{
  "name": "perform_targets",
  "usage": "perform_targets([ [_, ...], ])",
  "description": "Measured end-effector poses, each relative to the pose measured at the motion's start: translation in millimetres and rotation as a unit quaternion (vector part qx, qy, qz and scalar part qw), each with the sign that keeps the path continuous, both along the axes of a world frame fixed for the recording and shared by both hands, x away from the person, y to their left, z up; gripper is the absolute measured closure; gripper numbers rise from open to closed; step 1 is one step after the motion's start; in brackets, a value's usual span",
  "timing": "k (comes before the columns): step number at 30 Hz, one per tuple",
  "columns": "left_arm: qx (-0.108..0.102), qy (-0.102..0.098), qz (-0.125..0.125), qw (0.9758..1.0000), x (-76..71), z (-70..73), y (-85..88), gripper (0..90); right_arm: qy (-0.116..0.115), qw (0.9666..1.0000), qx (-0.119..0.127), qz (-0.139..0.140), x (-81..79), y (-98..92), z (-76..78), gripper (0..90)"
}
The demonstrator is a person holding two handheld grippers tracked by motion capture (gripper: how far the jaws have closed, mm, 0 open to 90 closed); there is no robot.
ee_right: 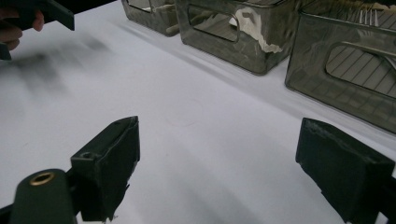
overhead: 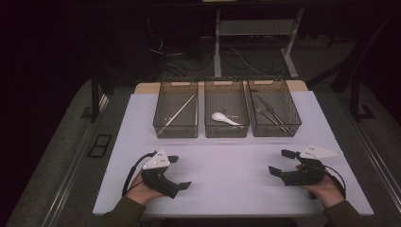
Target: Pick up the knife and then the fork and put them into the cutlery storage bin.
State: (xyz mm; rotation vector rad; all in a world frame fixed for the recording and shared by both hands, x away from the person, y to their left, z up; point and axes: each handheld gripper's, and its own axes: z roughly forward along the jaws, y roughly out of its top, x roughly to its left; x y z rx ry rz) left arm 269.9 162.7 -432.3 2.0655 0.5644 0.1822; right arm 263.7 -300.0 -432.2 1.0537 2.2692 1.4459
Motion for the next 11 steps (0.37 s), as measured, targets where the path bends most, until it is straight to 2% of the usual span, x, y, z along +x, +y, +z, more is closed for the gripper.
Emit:
perform_targets([
  [2,0.0,-0.001,-0.001,1.0,0.2,0.3,0.6,0.0,0.002,1.0,0.008,-0.001,-2.0,-2.2,-2.0,13.8],
  [4,0.001,-0.001,-0.001,1.0,0.5,0.2,0.8,0.0,-0.002,1.0,-0.005,0.0,-3.1,-3.4,-3.5,13.8],
  [6,0.001,-0.001,-0.001,1.0,0.3,0.1,0.5,0.0,0.003,1.0,-0.001,-0.002,-4.3,-4.3,-4.4,13.7],
  [11,0.002,-0.001,0.001,1.0,0.2,-0.1,0.2,0.0,0.001,1.0,-0.005,-0.007,-4.2,-5.5,-4.7,13.7],
])
